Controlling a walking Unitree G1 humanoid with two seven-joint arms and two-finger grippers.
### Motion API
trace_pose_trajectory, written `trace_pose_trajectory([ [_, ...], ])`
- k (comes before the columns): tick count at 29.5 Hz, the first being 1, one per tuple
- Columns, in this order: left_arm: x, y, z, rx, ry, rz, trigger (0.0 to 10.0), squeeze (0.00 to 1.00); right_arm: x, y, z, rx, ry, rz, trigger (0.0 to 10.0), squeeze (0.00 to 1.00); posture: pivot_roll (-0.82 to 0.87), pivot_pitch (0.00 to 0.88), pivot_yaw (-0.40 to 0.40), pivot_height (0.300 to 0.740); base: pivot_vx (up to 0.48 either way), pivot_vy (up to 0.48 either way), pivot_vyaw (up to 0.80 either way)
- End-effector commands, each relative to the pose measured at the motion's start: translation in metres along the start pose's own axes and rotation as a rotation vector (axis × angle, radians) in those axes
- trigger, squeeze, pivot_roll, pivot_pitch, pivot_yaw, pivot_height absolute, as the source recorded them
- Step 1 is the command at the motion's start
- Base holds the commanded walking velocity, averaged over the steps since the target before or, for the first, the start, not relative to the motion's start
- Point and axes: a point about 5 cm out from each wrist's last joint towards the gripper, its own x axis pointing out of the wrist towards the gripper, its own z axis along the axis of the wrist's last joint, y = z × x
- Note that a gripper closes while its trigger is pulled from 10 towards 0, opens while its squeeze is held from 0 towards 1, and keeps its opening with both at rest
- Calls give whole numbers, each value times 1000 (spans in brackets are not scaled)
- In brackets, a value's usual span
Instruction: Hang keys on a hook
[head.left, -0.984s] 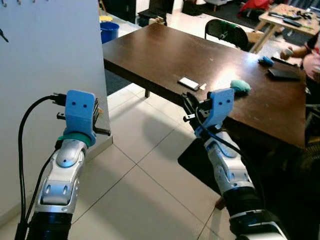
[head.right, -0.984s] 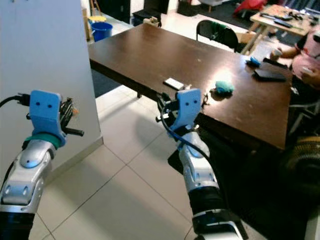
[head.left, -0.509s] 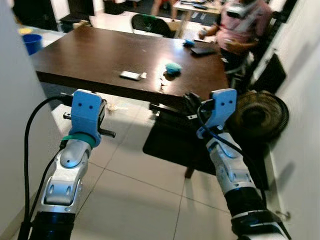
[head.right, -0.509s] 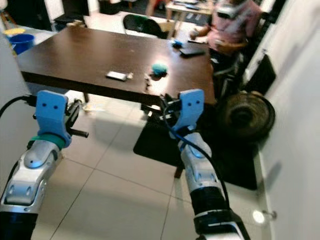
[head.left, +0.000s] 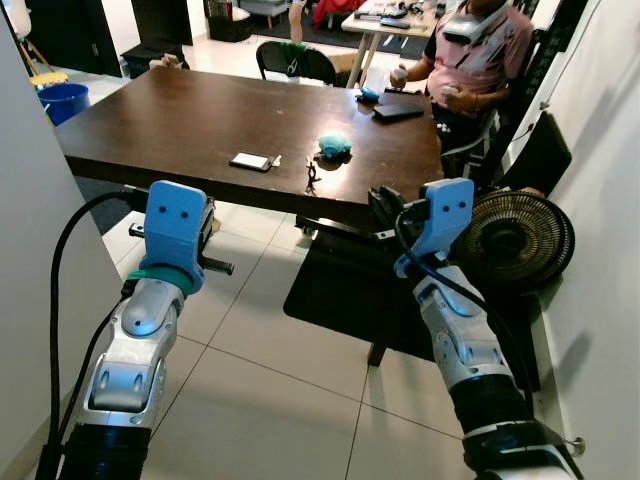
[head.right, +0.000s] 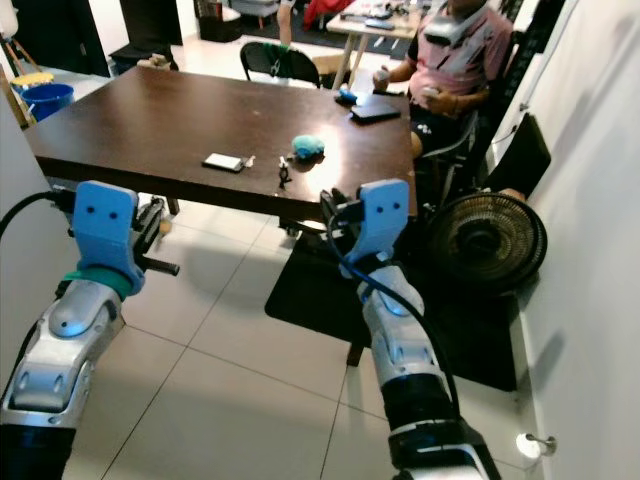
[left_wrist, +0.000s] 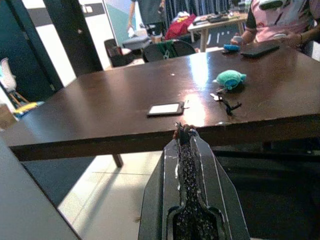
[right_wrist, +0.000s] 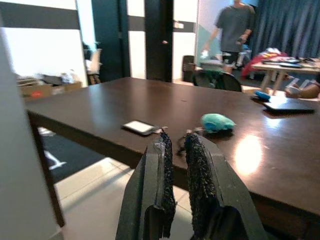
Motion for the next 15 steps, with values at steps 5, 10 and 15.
trace_pose_trajectory([
  [5,0,3,-1,9,-3,5,10000,0,1,1,0,0,-3,-1,10000,0,100,85,38,740,480,0,0],
  [10,0,3,-1,12,-3,6,10000,0,1,1,0,0,-3,-1,10000,0,101,83,39,740,480,0,0],
  [15,0,4,-2,16,0,6,10000,0,1,1,0,-1,-2,-1,10000,0,100,84,41,740,480,0,0],
])
